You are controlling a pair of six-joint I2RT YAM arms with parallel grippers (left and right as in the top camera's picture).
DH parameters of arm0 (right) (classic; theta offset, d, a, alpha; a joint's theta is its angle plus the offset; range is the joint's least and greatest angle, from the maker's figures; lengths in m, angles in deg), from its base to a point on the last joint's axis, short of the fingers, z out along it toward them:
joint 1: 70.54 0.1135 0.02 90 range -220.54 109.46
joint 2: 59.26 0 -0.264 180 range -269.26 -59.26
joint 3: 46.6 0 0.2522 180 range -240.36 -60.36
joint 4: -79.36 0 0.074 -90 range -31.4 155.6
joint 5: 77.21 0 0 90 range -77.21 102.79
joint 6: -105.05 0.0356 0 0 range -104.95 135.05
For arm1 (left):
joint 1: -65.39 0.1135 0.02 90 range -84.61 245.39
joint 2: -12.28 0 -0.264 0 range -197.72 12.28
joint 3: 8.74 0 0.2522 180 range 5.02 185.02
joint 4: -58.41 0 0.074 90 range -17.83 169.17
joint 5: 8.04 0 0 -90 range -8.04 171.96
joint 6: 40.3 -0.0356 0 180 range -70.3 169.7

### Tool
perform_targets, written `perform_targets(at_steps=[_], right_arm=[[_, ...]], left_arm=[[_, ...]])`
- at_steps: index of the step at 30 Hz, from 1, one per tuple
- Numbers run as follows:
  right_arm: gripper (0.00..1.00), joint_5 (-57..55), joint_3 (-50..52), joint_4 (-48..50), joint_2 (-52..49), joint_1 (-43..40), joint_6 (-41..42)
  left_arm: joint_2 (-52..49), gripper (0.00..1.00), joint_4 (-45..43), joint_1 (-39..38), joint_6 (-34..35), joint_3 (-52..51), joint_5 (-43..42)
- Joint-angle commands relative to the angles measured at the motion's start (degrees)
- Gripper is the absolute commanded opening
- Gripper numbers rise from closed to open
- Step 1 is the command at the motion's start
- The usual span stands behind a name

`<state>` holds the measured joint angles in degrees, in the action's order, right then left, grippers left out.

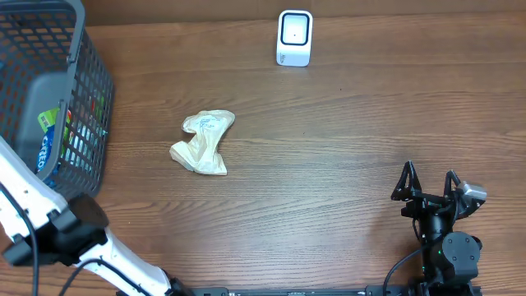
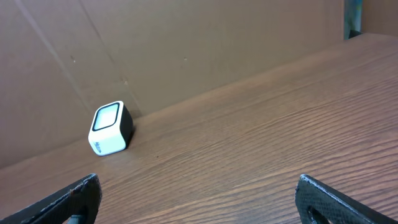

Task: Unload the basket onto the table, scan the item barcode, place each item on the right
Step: 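Move the left gripper back into the grey basket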

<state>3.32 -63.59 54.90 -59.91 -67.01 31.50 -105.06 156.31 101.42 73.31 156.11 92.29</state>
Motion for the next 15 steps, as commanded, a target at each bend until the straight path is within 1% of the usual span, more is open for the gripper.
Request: perform_targets(at_steps=[1,8,15], right_arm=[[1.00,-0.8,0.0,0.3,0.5,0.4,-0.2],[1.00,-0.8,0.0,0.3,0.5,0.4,-0.2],[1.00,-0.8,0.0,0.3,0.5,0.4,-0.2]], left_arm=[[-3.8,0.88,-0.9,0.4,-1.2,0.0,-5.1],[-8.2,0.87,-1.7,0.3,-2.3,0.0,-6.3],[-9.0,0.88,-3.7,0.3,-7.6,-0.1,-9.2]])
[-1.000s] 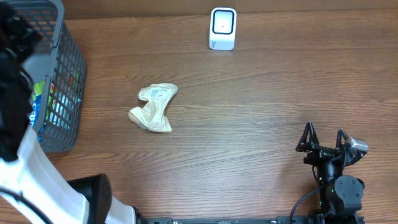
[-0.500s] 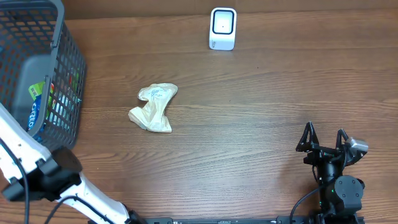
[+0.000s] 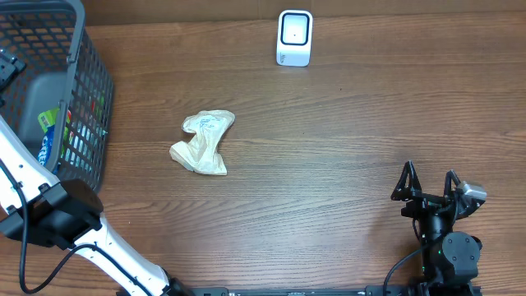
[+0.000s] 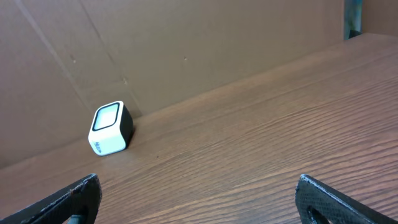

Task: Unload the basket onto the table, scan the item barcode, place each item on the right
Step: 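Move the left gripper back into the grey basket, then grasp the green snack packet in the basket with the left gripper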

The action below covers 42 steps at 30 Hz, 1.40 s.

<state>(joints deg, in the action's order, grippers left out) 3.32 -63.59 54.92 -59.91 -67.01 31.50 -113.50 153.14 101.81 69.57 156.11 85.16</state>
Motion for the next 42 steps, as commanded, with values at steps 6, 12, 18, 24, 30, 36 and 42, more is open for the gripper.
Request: perform_targets(at_steps=[6,12,18,24,30,36,42], right_arm=[[1.00,-0.8,0.0,0.2,0.5,0.4,-0.2],[1.00,-0.8,0.0,0.2,0.5,0.4,-0.2],[1.00,-0.8,0.0,0.2,0.5,0.4,-0.2],[1.00,-0.8,0.0,0.2,0.5,0.4,-0.2],[1.00,-0.8,0.0,0.2,0.5,0.4,-0.2],[1.00,-0.8,0.0,0.2,0.5,0.4,-0.2],[1.00,-0.8,0.0,0.2,0.5,0.4,-0.2]], left_arm=[[-3.1,0.88,-1.6,-0.1,-5.4,-0.4,-3.5],[-9.2,0.88,-2.4,-0.1,-6.3,-0.4,-8.8],[-16.0,0.88,-1.9,-0.2,-7.2,-0.4,-10.9],[-20.3,0.88,-1.6,-0.5,-13.8,-0.4,-16.1],[-23.4,0.89,-1.9,-0.8,-16.1,-0.5,-16.6],[-26.7,0.90,-1.7,-1.5,-17.4,-1.0,-16.7],[-28.5,0.91,-1.8,-1.8,-17.6,-1.0,-16.7]])
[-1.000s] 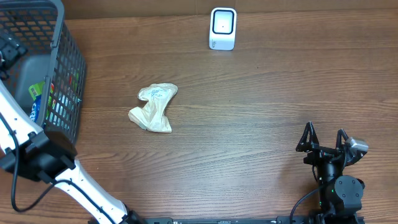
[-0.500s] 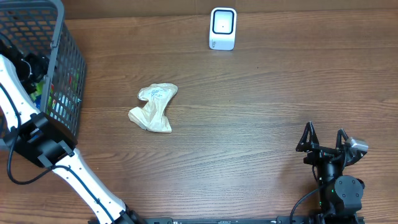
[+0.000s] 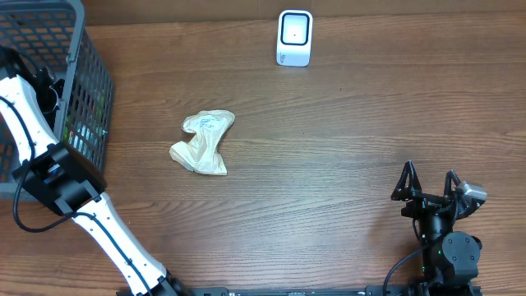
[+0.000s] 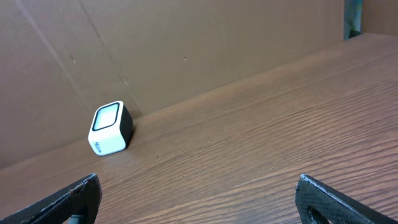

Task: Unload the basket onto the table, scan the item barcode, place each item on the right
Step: 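Grasp the green snack packet in the basket with the left gripper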

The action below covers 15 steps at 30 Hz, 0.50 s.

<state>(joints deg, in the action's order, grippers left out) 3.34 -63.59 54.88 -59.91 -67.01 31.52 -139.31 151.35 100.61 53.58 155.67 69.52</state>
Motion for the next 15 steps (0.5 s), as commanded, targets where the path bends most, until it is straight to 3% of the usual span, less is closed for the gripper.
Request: perform_targets(at_steps=[1,8,10,12,14,15], right_arm=[[1.00,-0.8,0.0,0.3,0.5,0.4,-0.2],[1.00,-0.8,0.0,0.3,0.5,0.4,-0.2],[1.00,-0.8,0.0,0.3,0.5,0.4,-0.2],[1.00,-0.8,0.0,0.3,0.5,0.4,-0.2],[1.00,-0.8,0.0,0.3,0.5,0.4,-0.2],[1.00,-0.8,0.0,0.3,0.5,0.4,-0.2]], left_arm=[[-3.1,0.91,0.0,-0.7,-1.6,-0.5,-1.0],[-7.2,0.86,0.2,-0.8,-1.6,-0.6,-0.5],[-8.2,0.68,0.5,-0.8,-1.5,-0.6,-0.5],[-8.2,0.35,0.6,-0.8,-1.0,-0.6,-0.5],[-8.0,0.09,0.5,-0.8,-0.2,-0.6,-0.5],[-7.9,0.04,0.6,-0.8,0.4,-0.4,-0.5]])
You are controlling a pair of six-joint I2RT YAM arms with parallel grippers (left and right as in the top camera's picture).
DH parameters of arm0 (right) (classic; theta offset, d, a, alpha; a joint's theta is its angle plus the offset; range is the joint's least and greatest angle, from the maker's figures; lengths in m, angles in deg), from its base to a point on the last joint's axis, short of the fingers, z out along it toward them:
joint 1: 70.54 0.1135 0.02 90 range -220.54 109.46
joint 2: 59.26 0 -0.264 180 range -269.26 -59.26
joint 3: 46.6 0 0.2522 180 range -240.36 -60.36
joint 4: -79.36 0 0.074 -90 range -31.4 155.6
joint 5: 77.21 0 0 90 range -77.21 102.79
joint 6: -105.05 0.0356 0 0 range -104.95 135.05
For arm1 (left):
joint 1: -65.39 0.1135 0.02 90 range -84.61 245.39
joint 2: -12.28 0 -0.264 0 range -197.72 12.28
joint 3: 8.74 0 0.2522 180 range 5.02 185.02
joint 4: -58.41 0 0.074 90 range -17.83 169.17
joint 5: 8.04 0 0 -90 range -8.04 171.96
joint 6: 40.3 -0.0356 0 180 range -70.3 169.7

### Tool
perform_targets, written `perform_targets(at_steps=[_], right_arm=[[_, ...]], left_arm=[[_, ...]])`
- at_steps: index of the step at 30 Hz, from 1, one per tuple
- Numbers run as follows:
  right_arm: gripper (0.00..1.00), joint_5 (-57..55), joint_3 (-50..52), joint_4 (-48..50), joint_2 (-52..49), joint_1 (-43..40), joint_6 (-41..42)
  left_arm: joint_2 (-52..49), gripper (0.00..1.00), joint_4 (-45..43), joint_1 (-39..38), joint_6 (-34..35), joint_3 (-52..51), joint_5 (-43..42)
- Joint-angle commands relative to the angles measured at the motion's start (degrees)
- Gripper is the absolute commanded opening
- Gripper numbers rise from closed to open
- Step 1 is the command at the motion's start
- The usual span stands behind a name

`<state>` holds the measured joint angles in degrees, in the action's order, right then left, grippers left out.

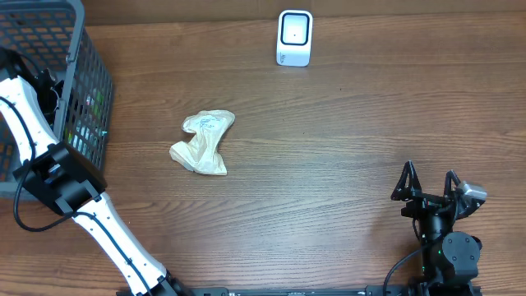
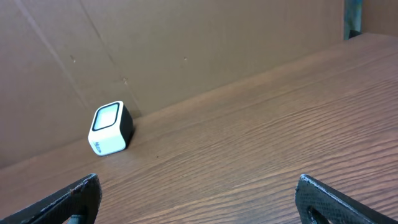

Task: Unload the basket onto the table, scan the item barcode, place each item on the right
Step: 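Grasp the green snack packet in the basket with the left gripper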

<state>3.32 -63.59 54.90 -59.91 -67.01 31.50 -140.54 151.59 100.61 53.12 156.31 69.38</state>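
Observation:
The white barcode scanner (image 1: 294, 37) stands at the table's far edge, its window facing up; the right wrist view has the scanner (image 2: 111, 127) ahead to the left. A crumpled beige packet (image 1: 204, 141) lies on the wood left of centre. My left arm reaches into the grey mesh basket (image 1: 92, 82) at the far left. The left gripper (image 1: 45, 89) is a dark shape down inside it, its jaws hidden. Coloured packages (image 1: 89, 111) show through the mesh. My right gripper (image 1: 427, 182) rests open and empty at the front right, as the right gripper (image 2: 198, 186) shows in its own view.
A brown cardboard wall (image 2: 186, 50) backs the table behind the scanner. The left arm's white links (image 1: 107, 238) rise from the front left corner beside the basket.
At first my left arm stood low at the front left, outside the basket, with a green and blue package visible inside. Half a second later its gripper was over the basket's left side. By 0.5 s ago it was down inside the basket. The right arm never moved.

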Motion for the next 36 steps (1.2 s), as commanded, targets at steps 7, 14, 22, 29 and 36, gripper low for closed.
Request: perform_targets(at_steps=[7,14,22,29,36], right_arm=[[1.00,-0.8,0.0,0.3,0.5,0.4,-0.2],[1.00,-0.8,0.0,0.3,0.5,0.4,-0.2],[1.00,-0.8,0.0,0.3,0.5,0.4,-0.2],[1.00,-0.8,0.0,0.3,0.5,0.4,-0.2],[1.00,-0.8,0.0,0.3,0.5,0.4,-0.2]], left_arm=[[-6.6,0.04,5.4,-0.7,3.6,6.4,-0.4],[-6.5,0.04,12.8,-0.7,8.0,29.2,-0.3],[3.7,0.04,12.5,-0.8,12.2,28.8,7.5],[3.7,0.43,16.2,-0.9,12.5,27.1,7.4],[3.6,0.88,17.4,-1.4,19.0,18.1,6.4]])
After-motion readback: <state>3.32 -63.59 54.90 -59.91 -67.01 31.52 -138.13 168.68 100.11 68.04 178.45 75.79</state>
